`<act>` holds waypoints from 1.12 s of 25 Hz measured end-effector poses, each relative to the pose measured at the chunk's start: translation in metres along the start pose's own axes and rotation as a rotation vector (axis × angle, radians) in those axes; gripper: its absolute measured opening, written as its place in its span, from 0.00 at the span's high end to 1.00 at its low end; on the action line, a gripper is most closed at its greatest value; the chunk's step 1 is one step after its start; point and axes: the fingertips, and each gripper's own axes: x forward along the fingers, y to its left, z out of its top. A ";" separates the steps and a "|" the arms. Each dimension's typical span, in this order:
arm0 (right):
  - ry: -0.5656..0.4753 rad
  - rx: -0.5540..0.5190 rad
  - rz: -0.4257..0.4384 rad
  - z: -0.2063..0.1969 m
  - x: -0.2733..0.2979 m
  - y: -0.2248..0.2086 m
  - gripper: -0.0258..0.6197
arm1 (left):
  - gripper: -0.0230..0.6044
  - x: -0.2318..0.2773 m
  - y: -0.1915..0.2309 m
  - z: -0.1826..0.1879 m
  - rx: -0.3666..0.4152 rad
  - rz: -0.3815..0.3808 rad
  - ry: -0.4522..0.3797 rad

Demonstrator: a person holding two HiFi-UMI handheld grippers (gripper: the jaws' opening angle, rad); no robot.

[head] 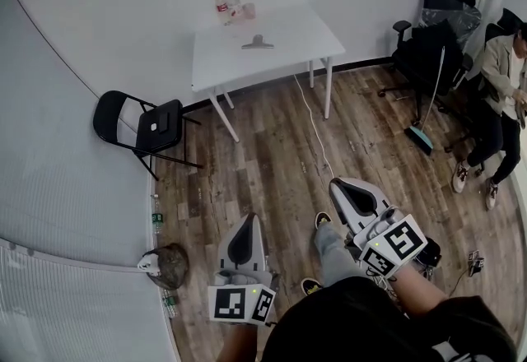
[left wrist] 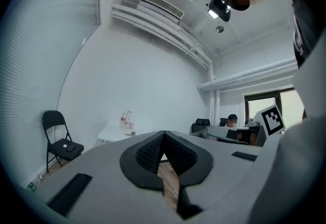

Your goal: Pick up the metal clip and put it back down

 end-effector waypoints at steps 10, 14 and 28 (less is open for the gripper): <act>-0.001 0.017 0.018 -0.004 0.045 -0.033 0.93 | 0.94 0.047 0.021 -0.002 -0.001 0.020 0.011; 0.007 0.024 0.023 -0.007 0.064 -0.052 0.93 | 0.94 0.073 0.029 -0.002 -0.004 0.026 0.015; 0.063 0.060 0.000 -0.016 0.147 -0.140 0.93 | 0.94 0.195 0.065 -0.010 -0.053 0.017 0.071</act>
